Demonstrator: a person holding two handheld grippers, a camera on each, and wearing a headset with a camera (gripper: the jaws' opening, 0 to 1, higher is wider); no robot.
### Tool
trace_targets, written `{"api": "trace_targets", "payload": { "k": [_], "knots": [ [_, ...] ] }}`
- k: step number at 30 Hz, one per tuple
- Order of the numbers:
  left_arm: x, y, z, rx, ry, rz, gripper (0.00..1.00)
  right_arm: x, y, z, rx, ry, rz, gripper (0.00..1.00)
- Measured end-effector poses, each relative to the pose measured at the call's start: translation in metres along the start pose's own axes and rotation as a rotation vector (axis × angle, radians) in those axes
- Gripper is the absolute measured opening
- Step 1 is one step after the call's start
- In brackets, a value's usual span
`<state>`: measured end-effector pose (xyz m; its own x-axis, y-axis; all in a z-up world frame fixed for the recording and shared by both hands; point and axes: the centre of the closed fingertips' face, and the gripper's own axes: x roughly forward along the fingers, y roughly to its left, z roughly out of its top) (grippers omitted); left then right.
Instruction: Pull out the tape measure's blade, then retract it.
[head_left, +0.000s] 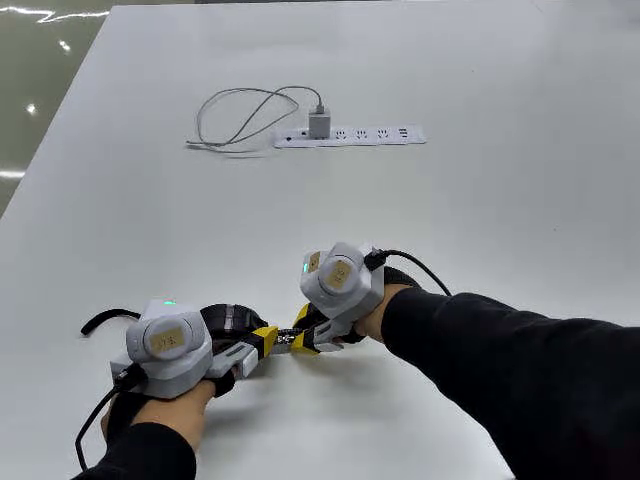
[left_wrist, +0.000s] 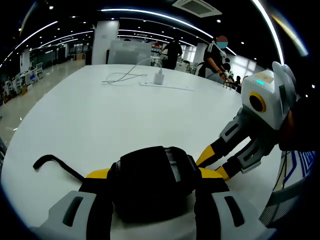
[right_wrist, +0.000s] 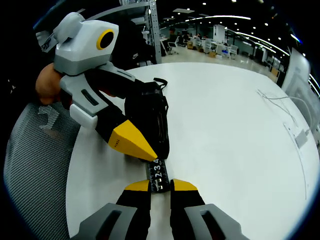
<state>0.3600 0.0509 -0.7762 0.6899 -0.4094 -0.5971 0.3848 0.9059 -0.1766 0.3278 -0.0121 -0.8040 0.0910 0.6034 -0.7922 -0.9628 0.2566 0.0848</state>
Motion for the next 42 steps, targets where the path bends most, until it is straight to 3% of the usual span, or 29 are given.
{"api": "trace_targets", "payload": {
  "k": [7,42],
  "knots": [
    [0.000,0.000,0.000,0.000,-0.001,0.001,0.62,0.004,0.000,0.004,-0.027,0.013,0.002,0.10],
    [0.000,0.000,0.000,-0.003,-0.003,-0.006,0.62,0.013,0.003,0.016,-0.009,-0.019,0.014,0.10]
  ]
}}
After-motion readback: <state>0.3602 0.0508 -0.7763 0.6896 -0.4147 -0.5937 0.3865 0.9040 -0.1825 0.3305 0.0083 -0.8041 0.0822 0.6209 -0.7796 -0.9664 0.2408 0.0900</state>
